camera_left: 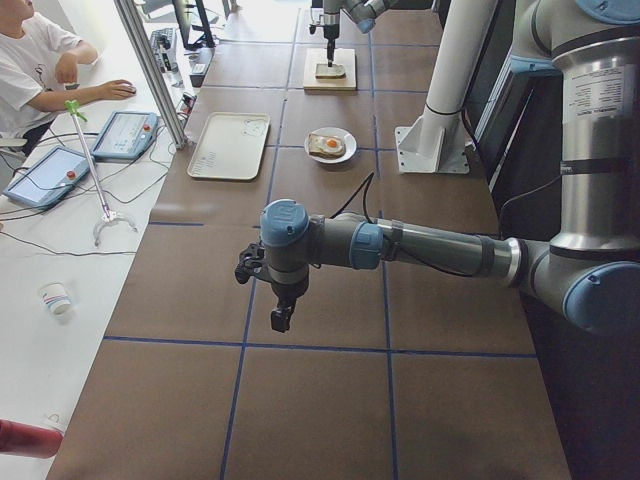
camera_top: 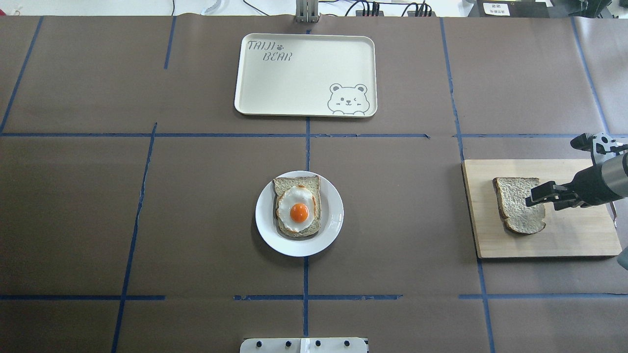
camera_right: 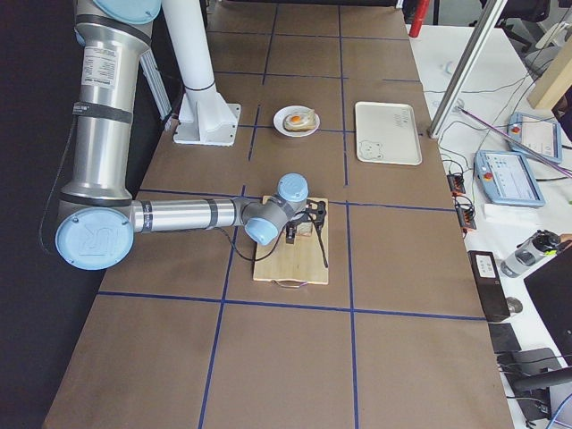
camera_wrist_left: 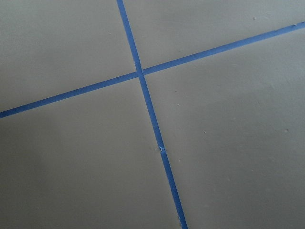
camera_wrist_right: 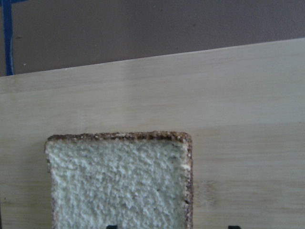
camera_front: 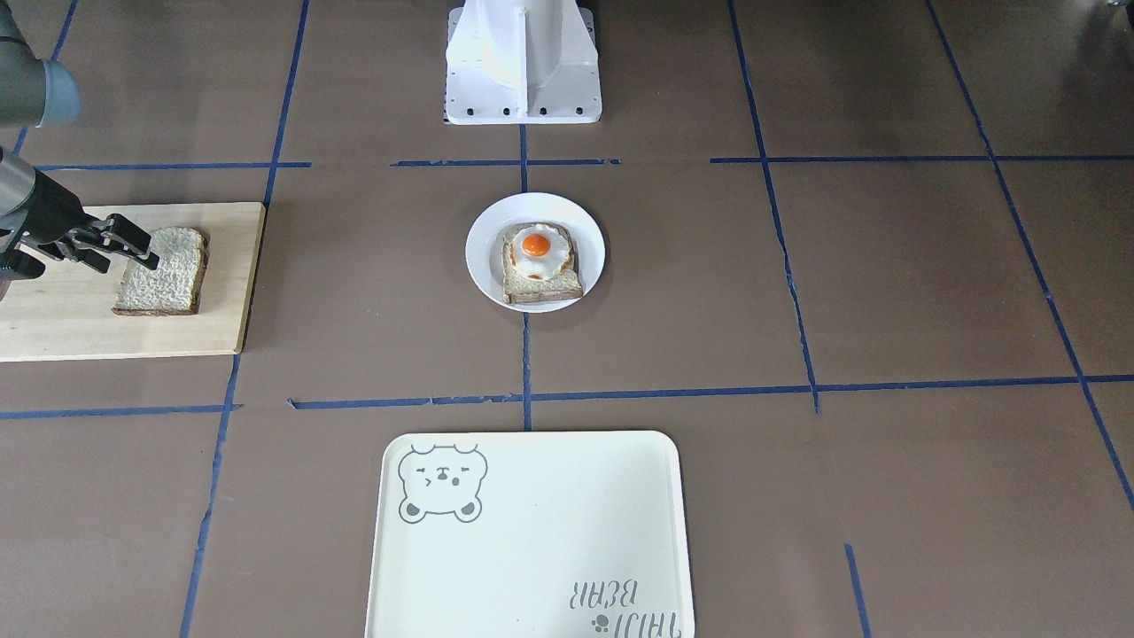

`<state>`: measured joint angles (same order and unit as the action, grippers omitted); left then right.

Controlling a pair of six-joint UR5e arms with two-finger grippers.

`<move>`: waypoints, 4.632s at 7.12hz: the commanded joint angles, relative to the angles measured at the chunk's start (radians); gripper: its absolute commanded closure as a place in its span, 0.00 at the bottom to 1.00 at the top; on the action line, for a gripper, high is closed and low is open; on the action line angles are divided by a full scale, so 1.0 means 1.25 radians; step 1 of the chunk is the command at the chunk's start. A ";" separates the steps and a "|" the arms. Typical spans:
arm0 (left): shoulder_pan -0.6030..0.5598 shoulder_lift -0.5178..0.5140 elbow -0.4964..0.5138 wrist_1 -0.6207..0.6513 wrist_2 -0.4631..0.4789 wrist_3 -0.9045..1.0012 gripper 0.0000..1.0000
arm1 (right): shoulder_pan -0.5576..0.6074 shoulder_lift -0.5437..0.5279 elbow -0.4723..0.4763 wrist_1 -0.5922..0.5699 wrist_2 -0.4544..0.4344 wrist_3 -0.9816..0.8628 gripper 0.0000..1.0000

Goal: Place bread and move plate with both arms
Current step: 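Lower the right gripper onto the bread slice on the bamboo board and grasp it, then lift the bread with the right gripper and carry it over the egg toast plate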

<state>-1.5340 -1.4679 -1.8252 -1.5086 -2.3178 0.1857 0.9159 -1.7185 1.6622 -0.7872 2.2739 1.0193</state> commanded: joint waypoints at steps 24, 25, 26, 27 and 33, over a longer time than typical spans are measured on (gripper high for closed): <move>0.000 0.001 -0.016 0.002 -0.013 -0.010 0.00 | -0.039 0.206 0.077 0.130 0.073 0.160 1.00; 0.000 0.000 -0.017 0.001 -0.039 -0.014 0.00 | -0.087 0.287 0.057 0.128 0.063 0.205 1.00; 0.000 0.000 -0.019 -0.002 -0.047 -0.018 0.00 | -0.135 0.387 0.018 0.121 0.043 0.255 1.00; 0.000 0.000 -0.019 -0.003 -0.047 -0.018 0.00 | -0.204 0.428 0.002 0.120 -0.043 0.290 1.00; 0.000 0.000 -0.020 -0.004 -0.047 -0.018 0.00 | -0.329 0.524 -0.106 0.122 -0.221 0.323 1.00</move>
<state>-1.5340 -1.4680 -1.8499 -1.5129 -2.3761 0.1626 0.5148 -1.0682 1.5496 -0.6363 2.0032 1.4241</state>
